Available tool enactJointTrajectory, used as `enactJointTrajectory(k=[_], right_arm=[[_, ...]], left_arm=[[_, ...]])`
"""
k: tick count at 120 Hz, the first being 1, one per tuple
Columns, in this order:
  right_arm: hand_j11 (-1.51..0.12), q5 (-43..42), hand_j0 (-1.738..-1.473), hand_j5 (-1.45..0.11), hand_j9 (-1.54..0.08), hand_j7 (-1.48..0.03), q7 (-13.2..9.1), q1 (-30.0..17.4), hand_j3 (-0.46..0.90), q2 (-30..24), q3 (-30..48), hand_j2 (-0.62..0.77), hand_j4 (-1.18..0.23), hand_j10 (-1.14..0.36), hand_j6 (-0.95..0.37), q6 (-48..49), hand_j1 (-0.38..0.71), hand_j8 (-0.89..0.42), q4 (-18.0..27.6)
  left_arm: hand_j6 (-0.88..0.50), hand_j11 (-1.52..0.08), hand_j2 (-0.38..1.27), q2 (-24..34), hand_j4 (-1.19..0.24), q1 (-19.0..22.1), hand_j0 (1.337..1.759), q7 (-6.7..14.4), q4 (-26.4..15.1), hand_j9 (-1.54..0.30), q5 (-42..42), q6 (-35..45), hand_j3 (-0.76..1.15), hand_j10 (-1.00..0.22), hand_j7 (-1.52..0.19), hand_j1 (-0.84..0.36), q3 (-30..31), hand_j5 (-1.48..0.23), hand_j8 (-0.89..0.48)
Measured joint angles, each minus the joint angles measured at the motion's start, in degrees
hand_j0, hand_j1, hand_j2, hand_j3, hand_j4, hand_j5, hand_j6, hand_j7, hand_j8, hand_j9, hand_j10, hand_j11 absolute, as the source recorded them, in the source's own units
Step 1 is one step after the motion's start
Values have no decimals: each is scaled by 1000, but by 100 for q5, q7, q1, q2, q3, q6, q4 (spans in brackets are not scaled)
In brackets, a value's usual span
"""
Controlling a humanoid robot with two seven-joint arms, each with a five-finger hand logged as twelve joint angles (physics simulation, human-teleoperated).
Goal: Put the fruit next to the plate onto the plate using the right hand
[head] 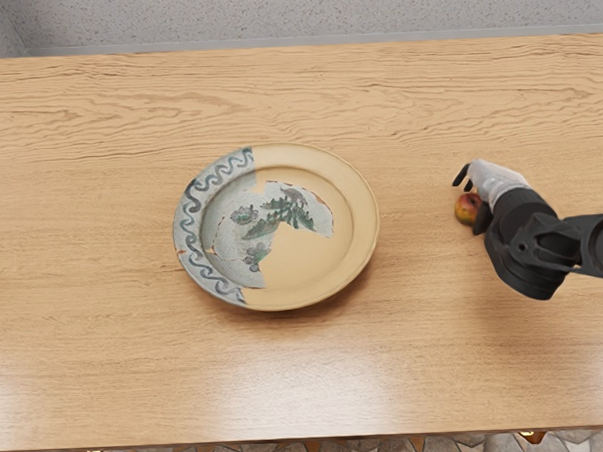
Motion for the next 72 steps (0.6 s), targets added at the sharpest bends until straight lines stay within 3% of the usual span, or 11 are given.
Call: enactJointTrajectory(k=[11,42,62,72], right_arm=[[-568,-4,-1659,-569,-568,-570,0,-21,131,5,2,-124,-441,-441,-440,-1,147,-441,1],[-723,1,-1660,-724,-724,-729,-2,-25,217,8,2,-108,-565,-565,-531,-2,189,-527,1],[-829,-7,-1663,-827,-829,-831,-3,-18,199,9,3,-53,-642,-641,-490,2,206,-487,2],[-869,-7,-1674,-869,-871,-871,-10,6,29,8,2,66,-671,-671,-497,2,218,-485,23]], left_arm=[[-13,-16,3,0,-13,0,1658,0,0,-16,0,-1,0,-13,-16,334,0,-16,-13],[-13,-16,3,0,-13,0,1658,0,0,-16,1,0,0,-13,-16,335,0,-16,-13],[-13,-16,3,0,-13,0,1658,0,0,-16,1,1,0,-13,-16,334,0,-16,-13],[-13,-16,3,0,-13,0,1658,0,0,-16,1,0,0,-13,-16,334,-1,-16,-13]])
